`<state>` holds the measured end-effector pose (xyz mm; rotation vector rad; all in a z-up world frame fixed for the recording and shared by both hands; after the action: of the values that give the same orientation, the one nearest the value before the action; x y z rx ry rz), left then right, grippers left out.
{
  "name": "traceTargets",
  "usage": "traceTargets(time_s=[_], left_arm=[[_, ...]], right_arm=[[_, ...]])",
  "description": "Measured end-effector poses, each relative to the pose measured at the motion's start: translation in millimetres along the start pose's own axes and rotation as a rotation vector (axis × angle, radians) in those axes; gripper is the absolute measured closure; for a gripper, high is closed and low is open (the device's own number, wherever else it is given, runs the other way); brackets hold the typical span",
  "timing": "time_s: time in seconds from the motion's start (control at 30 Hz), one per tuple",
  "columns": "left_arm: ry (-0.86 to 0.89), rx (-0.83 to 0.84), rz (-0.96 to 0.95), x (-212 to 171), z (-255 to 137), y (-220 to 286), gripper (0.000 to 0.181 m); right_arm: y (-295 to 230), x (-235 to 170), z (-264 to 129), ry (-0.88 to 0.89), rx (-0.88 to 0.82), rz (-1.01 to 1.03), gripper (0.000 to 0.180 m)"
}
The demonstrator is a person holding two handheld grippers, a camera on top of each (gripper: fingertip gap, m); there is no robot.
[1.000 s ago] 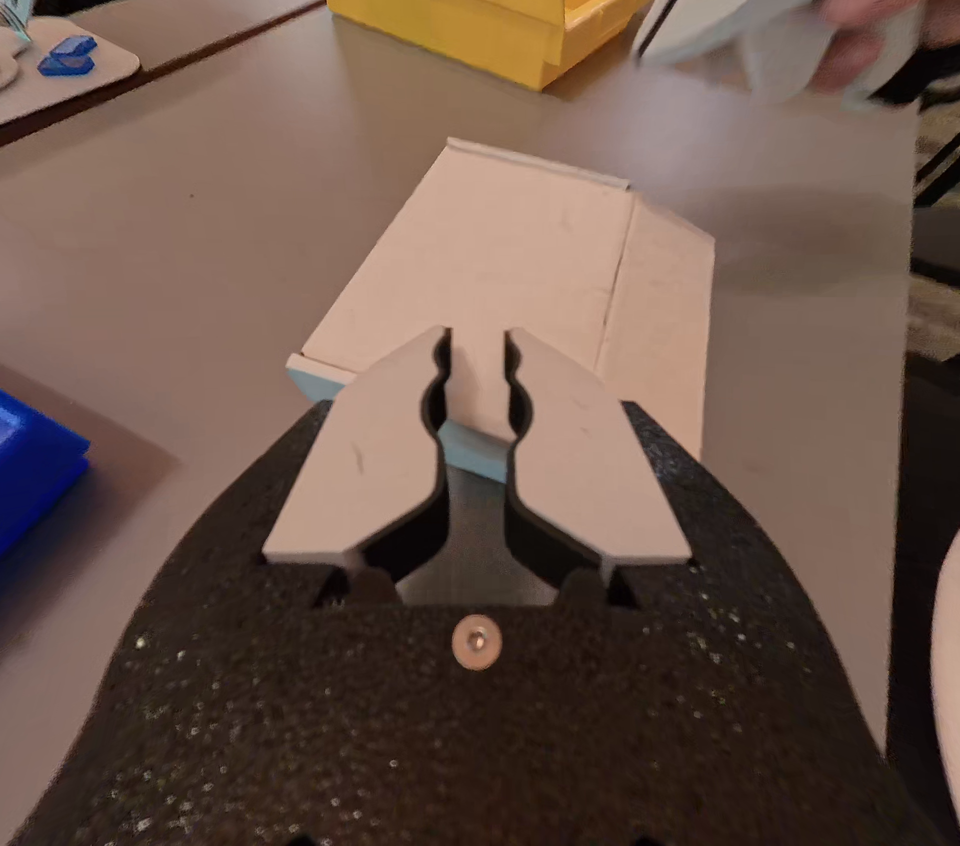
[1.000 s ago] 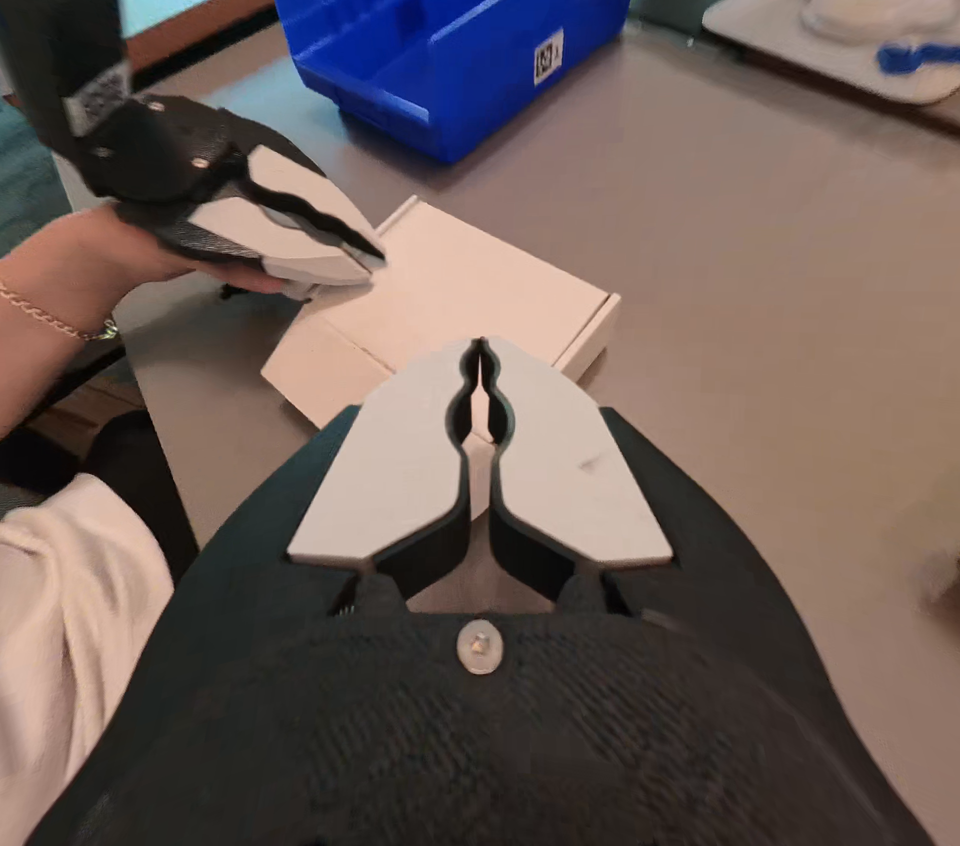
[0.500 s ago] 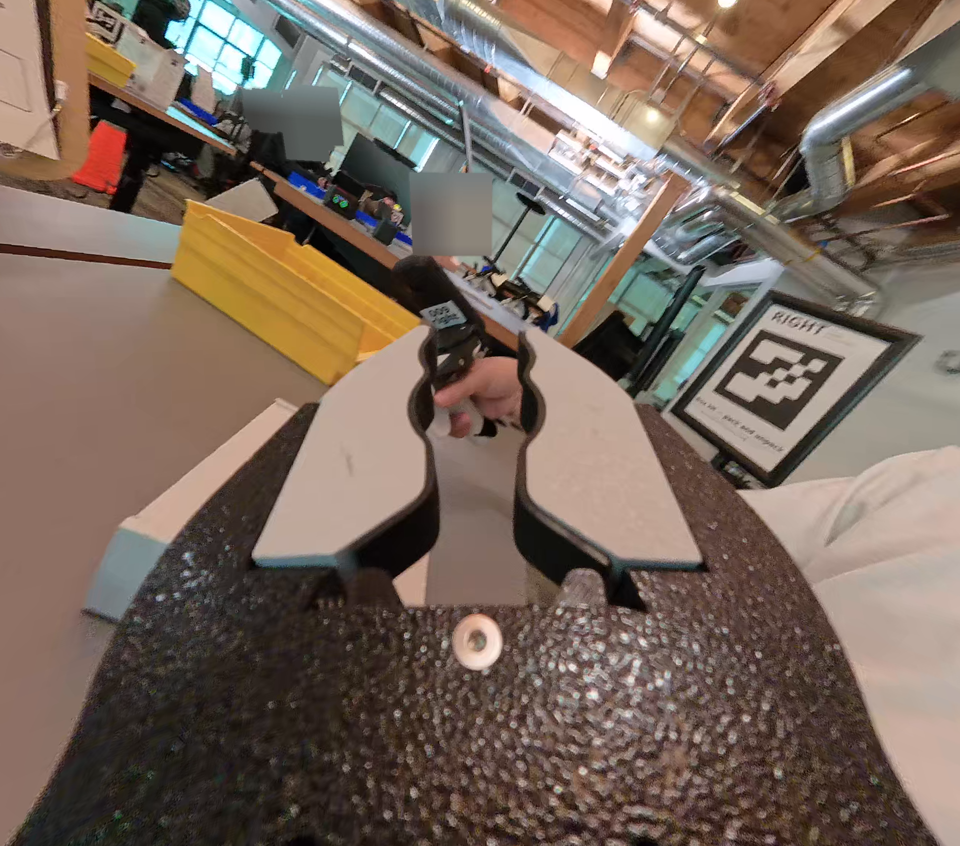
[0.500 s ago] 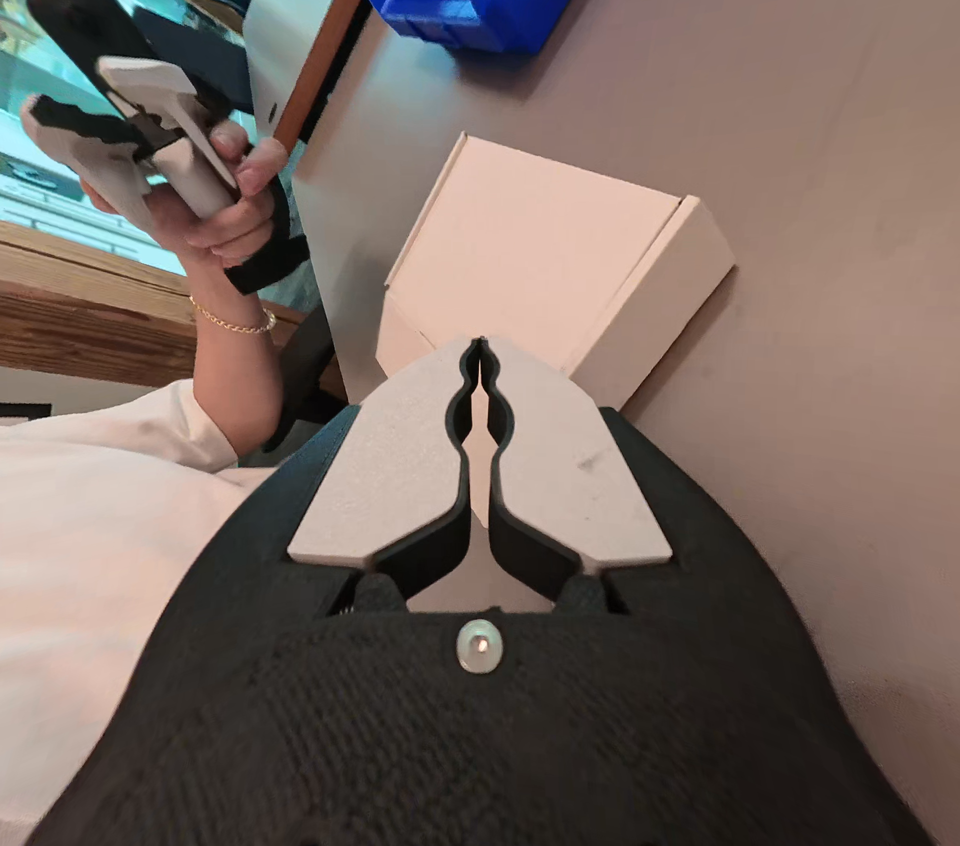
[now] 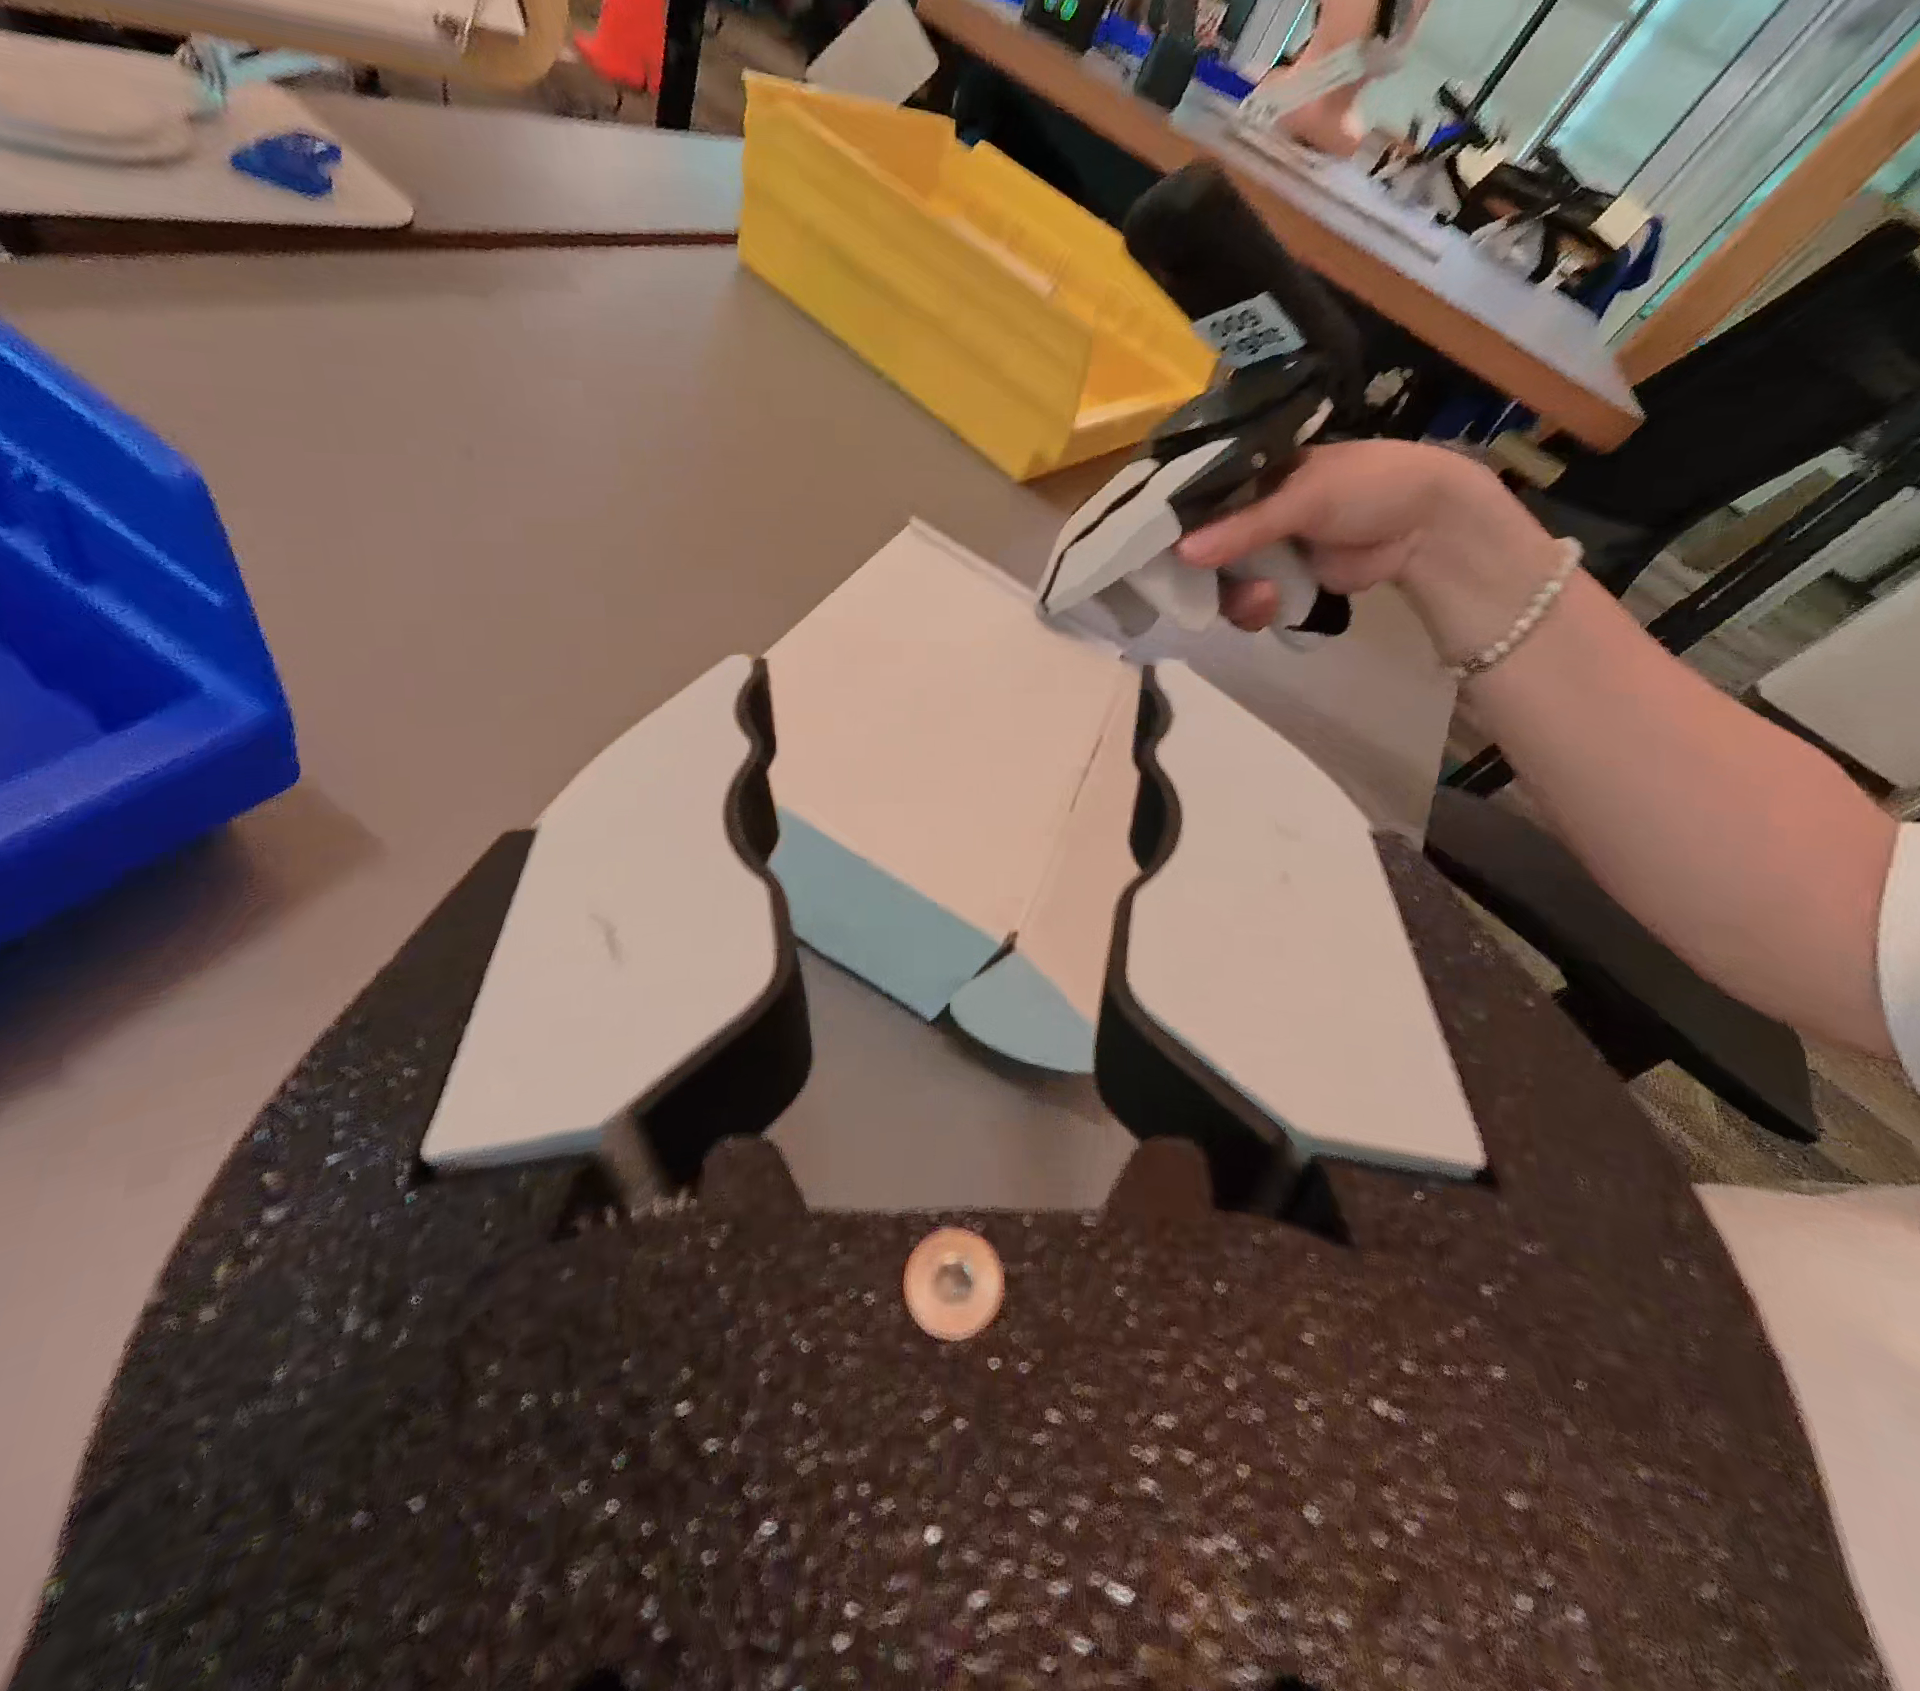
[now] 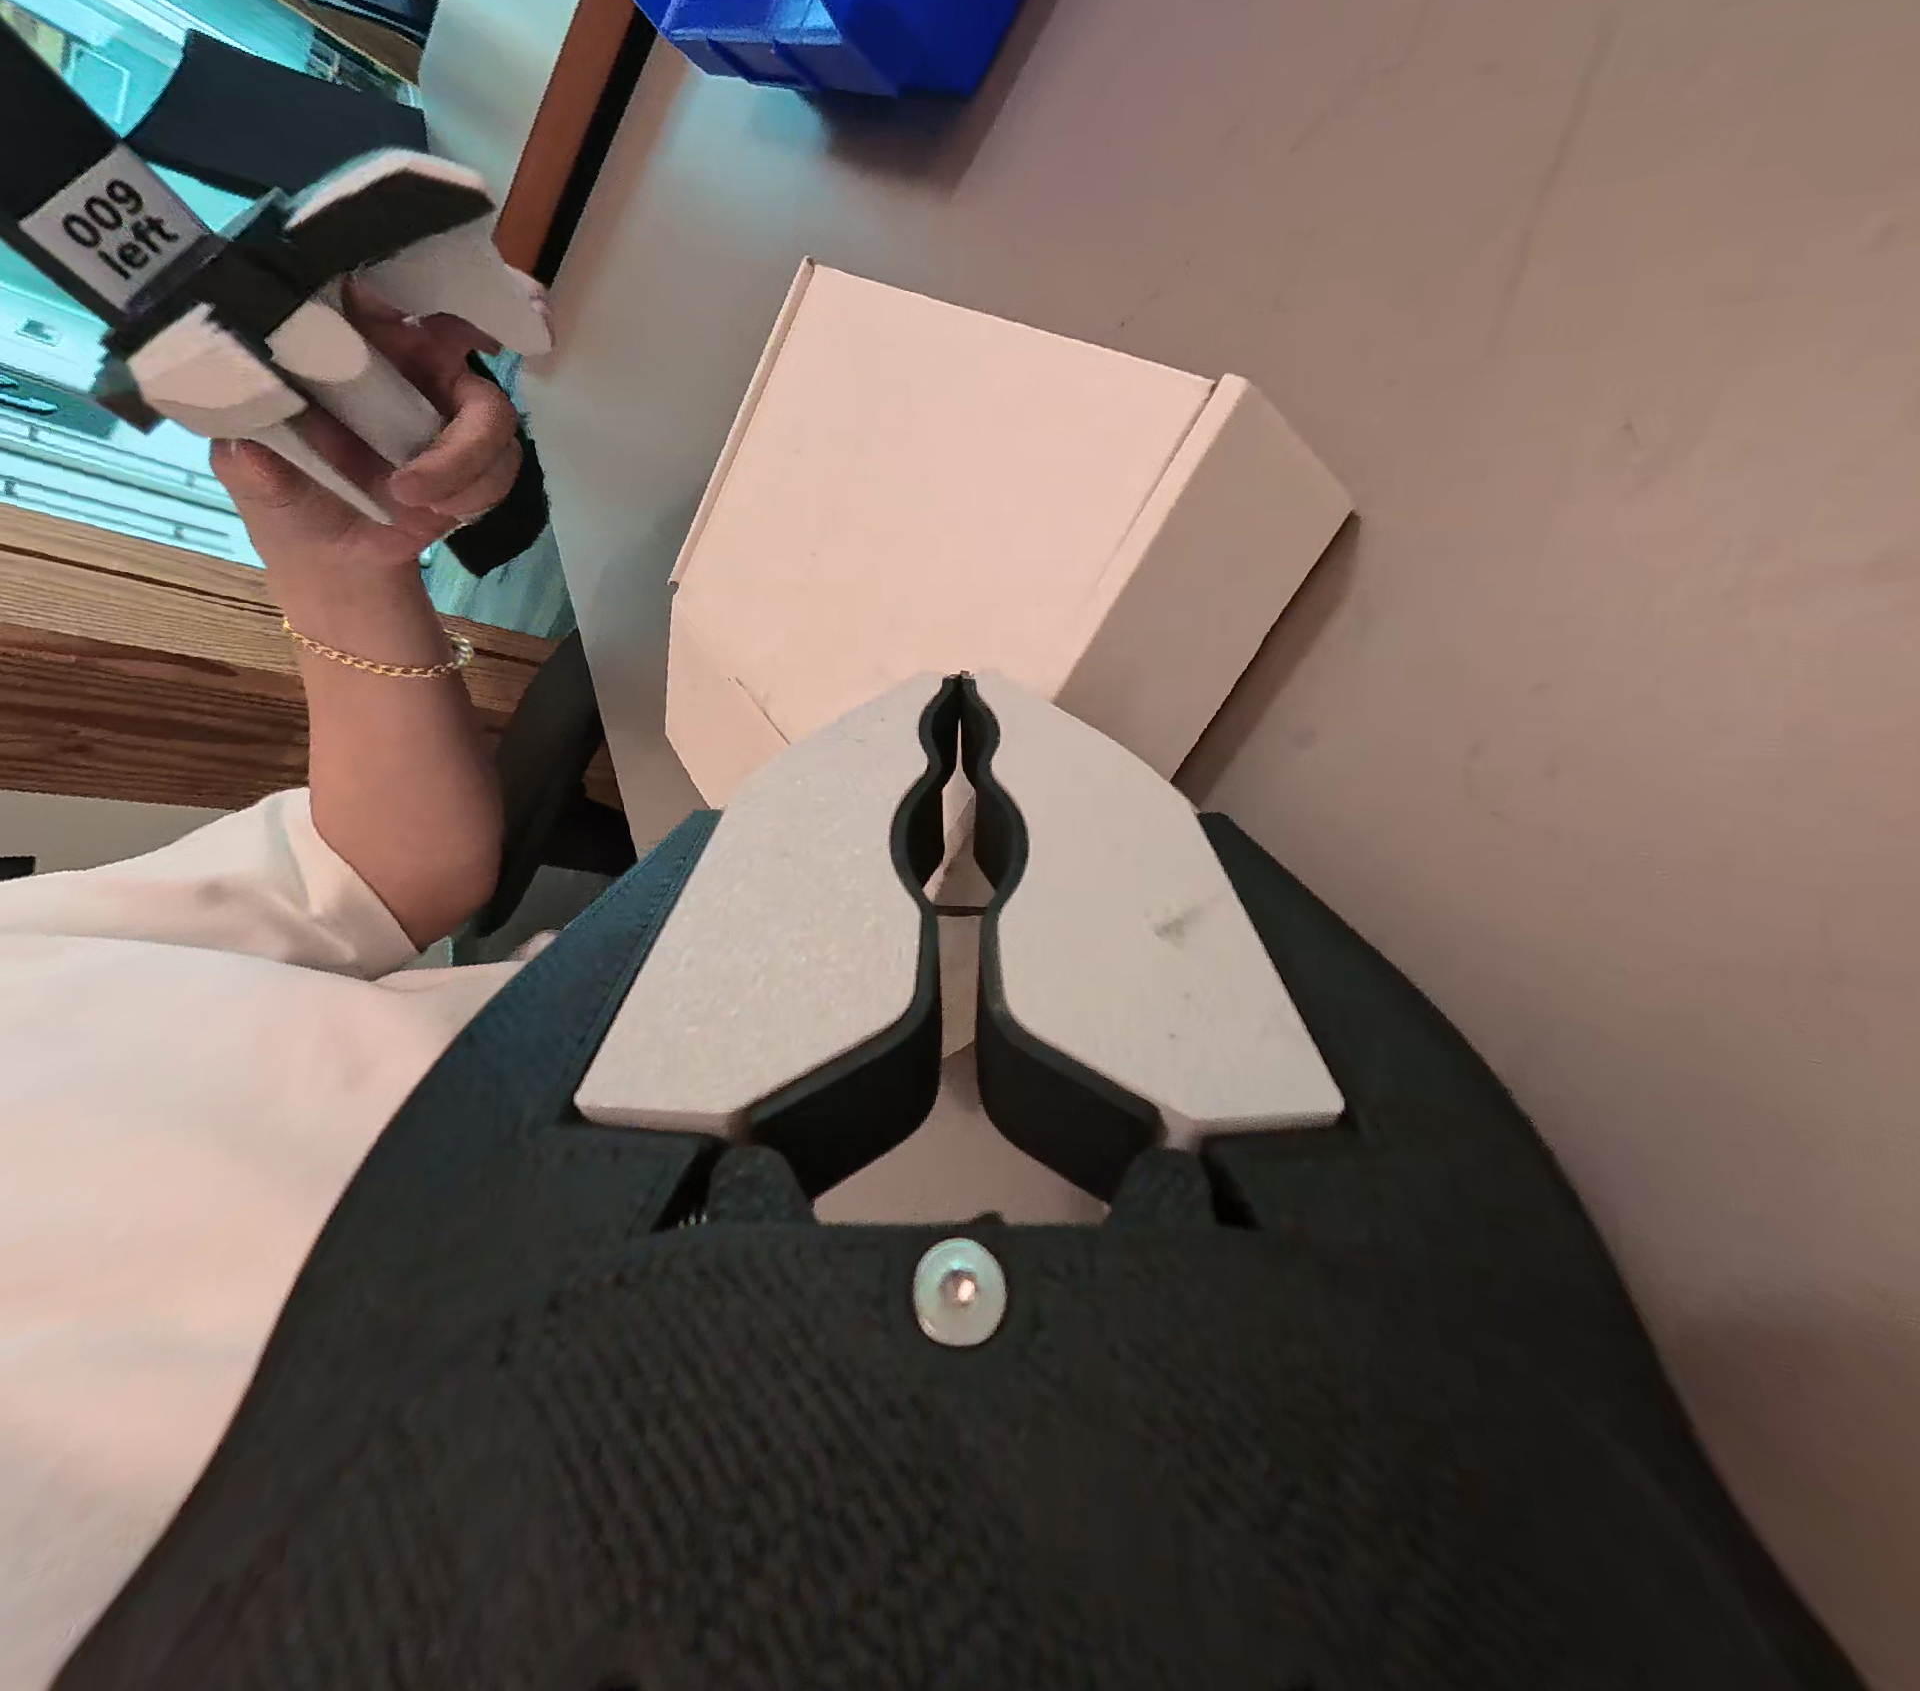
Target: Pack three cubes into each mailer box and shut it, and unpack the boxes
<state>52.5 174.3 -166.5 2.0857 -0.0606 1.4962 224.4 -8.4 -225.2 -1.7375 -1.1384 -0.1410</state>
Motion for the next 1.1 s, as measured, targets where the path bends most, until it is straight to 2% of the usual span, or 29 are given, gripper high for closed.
traceTargets(time_s=[0.13, 0.27, 0.33, 0.4, 0.47, 0.57, 0.67, 0.73, 0.87, 1.1], left_arm=[[-0.035, -0.020, 0.070, -3.5, 2.4, 3.4, 0.107], [-0.055, -0.016, 0.336, -7.8, -1.6, 11.5, 0.095], [-0.063, -0.021, 0.400, -12.4, -1.5, 12.5, 0.095], [-0.113, 0.051, 0.284, -14.8, 0.4, 2.0, 0.095], [-0.164, 0.132, 0.059, -15.7, 4.0, -11.4, 0.092], [-0.196, 0.095, -0.248, -18.7, 12.4, -20.6, 0.091], [-0.272, 0.068, -0.456, -25.3, 25.4, -23.9, 0.091], [-0.341, 0.075, -0.558, -29.8, 36.1, -26.7, 0.090], [-0.316, -0.026, -0.736, -23.5, 57.0, -23.9, 0.090], [-0.357, -0.018, -0.842, -32.7, 77.8, -24.3, 0.090]], right_arm=[[1.6, -2.9, -1.7, 0.038, 0.015, -0.025, 0.180], [5.1, -5.0, -2.8, 0.078, 0.083, -0.024, 0.180], [7.0, -5.7, -3.5, 0.093, 0.112, -0.026, 0.180], [8.5, -6.5, -4.2, 0.105, 0.132, -0.034, 0.180], [10.4, -7.7, -5.9, 0.120, 0.141, -0.037, 0.180], [14.7, -10.3, -10.3, 0.151, 0.142, -0.041, 0.180], [18.8, -11.6, -14.1, 0.154, 0.142, -0.034, 0.180], [21.4, -12.9, -17.0, 0.152, 0.124, -0.052, 0.180], [22.0, -13.6, -17.4, 0.165, 0.127, -0.055, 0.180], [16.4, -11.7, -13.2, 0.154, 0.111, -0.094, 0.180]])
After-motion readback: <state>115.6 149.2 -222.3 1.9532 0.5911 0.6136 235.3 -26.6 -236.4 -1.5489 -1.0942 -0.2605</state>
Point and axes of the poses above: each gripper's, where its closed fingertips meet, z out along the fingers, x out of its top, y = z × x across the jaws, the point moved 6 cm from there along -z, back along the fingers, and after that the axes turned 2 degrees about -z, right-handed, at the moved point
